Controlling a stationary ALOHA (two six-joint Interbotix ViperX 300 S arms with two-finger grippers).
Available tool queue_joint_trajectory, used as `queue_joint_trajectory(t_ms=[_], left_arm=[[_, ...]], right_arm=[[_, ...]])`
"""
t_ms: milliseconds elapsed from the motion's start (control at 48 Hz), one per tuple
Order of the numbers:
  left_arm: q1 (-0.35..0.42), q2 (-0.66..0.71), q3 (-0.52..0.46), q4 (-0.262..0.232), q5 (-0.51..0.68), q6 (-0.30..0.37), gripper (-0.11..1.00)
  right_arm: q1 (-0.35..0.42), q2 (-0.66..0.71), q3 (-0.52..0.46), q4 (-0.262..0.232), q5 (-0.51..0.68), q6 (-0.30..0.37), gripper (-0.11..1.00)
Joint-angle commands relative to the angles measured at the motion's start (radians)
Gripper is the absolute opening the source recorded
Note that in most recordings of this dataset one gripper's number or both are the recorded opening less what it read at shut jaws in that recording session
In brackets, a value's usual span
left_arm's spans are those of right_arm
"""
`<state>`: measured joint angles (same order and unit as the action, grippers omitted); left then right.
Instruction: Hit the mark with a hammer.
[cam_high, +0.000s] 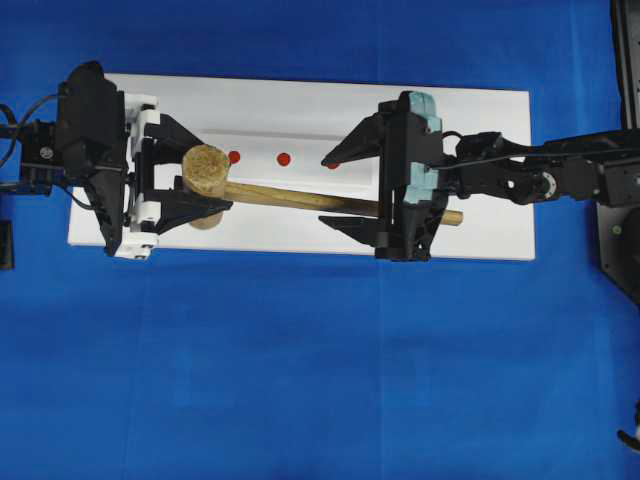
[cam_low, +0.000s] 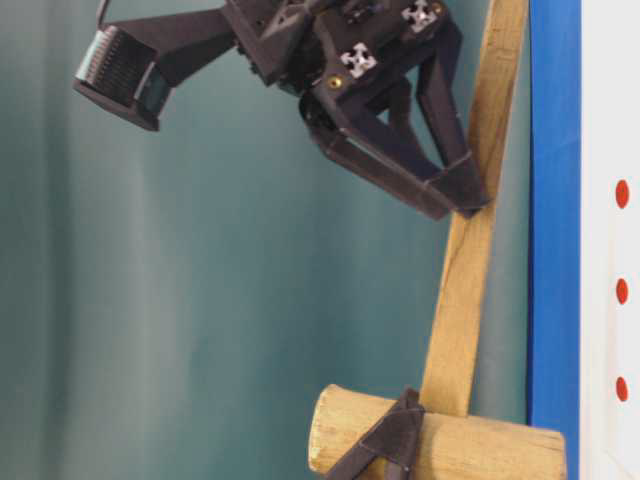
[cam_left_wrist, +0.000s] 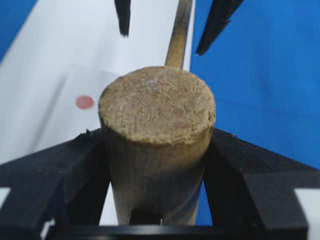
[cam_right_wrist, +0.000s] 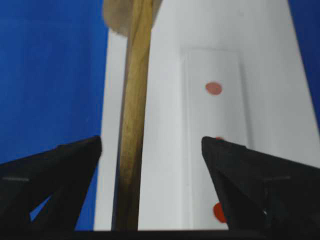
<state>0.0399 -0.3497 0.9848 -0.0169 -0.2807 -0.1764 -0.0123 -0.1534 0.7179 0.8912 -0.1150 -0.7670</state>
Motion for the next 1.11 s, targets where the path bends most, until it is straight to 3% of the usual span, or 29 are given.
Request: queue_joint_trajectory(t_ms=[0,167,521,605,730,1084], left_arm=[[0.002,-0.009,-0.028,-0.002,0.008,-0.072,0.47],[0.002,-0.011,-0.038,-0.003,0.043,-0.265,0.47],[0.002,-0.009,-0.049,-0.003,0.06,-0.822,0.47],[-0.002,-0.011,-0.048,0.0,0.067,-0.925,0.47],[-0.008,-0.012,-0.046,0.0,0.069,-0.979,0.47],[-0.032,-0.008,-0.069,0.0,0.067,-0.988,0.47]], right_arm=[[0.015,-0.038,-0.023,-0.014,-0.012,-0.011,0.88],[0.032,-0.044,-0.034,-0.021,-0.012,-0.034,0.88],[0.032,-0.04,-0.034,-0.023,-0.014,-0.074,0.88],[0.032,-0.035,-0.034,-0.023,-0.014,-0.086,0.88],[0.031,-0.026,-0.035,-0.023,-0.014,-0.103,0.88],[0.032,0.064,-0.049,-0.025,-0.014,-0.12,0.88]])
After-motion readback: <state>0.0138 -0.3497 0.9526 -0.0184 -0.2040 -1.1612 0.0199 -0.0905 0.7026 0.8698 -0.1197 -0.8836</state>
